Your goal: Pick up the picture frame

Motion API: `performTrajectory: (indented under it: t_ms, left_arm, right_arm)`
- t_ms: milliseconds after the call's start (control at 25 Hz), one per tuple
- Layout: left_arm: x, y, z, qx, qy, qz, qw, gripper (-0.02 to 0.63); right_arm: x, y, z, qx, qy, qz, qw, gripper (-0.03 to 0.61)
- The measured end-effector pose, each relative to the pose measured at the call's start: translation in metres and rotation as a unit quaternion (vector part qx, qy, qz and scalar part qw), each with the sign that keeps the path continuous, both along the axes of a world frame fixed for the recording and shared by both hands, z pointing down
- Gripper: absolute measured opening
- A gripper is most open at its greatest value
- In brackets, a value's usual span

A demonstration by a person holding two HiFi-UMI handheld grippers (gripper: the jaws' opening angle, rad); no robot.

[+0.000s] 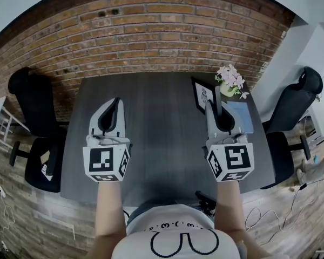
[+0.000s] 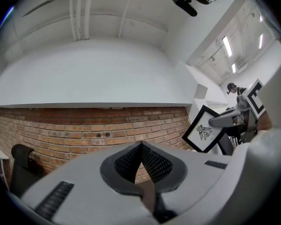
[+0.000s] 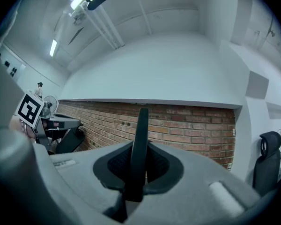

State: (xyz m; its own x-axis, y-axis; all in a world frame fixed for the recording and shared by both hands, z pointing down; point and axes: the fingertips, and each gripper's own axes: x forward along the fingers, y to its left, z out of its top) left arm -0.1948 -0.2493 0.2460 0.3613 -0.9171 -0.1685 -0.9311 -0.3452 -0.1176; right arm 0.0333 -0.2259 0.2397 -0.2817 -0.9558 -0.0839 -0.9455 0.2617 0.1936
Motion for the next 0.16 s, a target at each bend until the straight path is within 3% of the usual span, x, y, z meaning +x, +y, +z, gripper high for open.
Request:
performTrajectory:
  t_ms: [160]
  left_arm:
    - [0.0010,-0.0009,0.0026,-0.001,0.000,-0.001,1.0000,-0.002]
  right_arm:
    - [0.0028,-0.0002,0.0013,0.000,-0.002,0.002,1.000,0.032]
